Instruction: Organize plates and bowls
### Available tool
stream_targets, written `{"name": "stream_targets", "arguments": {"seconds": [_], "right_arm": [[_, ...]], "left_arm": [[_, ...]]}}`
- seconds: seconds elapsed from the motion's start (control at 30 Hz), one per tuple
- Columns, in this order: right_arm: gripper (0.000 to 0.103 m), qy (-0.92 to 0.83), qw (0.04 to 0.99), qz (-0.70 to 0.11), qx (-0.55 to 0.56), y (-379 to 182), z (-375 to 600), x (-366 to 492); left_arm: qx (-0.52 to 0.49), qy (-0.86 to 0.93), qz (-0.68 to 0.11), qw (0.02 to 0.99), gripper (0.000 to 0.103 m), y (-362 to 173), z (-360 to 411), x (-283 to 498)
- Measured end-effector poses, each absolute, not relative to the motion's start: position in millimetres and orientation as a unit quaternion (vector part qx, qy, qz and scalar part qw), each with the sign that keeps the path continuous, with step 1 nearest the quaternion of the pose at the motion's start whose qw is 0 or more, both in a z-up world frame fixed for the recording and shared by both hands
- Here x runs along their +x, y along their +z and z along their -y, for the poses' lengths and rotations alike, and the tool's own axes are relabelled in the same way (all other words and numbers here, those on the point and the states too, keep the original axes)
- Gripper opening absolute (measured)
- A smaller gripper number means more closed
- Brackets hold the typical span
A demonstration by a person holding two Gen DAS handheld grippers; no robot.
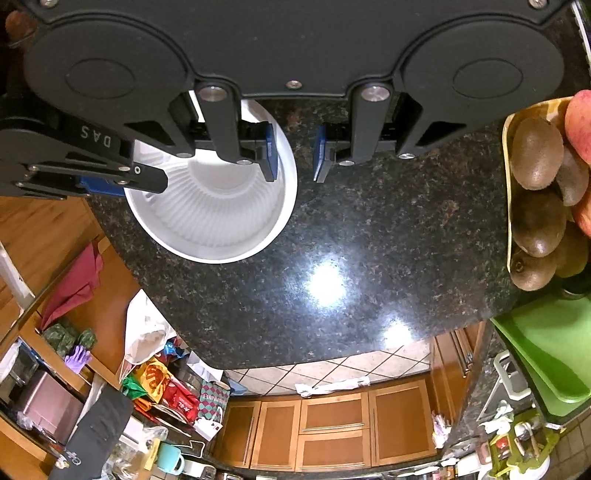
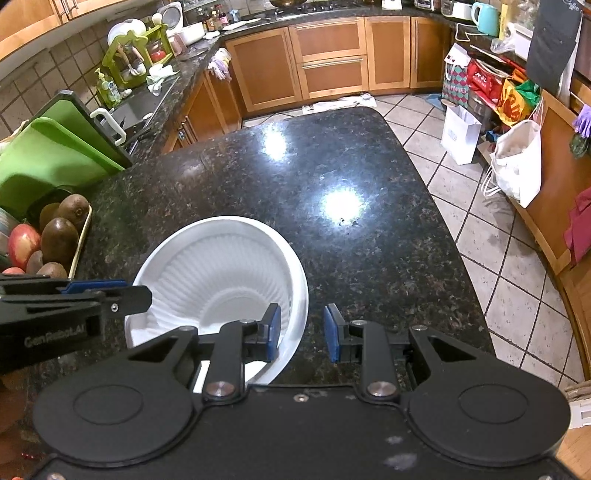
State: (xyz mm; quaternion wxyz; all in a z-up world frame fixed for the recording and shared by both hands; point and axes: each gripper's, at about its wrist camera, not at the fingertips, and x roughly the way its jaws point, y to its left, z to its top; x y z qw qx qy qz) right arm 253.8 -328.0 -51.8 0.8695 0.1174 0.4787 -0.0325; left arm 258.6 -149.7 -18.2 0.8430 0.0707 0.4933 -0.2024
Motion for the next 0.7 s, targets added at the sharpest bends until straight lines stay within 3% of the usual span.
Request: {"name": "stream_targets", "arguments": {"seconds": [0.4,0.7], "right_arm": [[0.029,-0.028,0.872,-0.476,0.111,-52,329,254],[0.029,-0.021,0.873,-0.476,0.109,-54,325,256]], "left_arm": [[0.074,-0.207,-0.454,0.863,0.028,-4,144,244],[0.066,-0.201,-0.475,0.854,0.031,-16,145,260]]}}
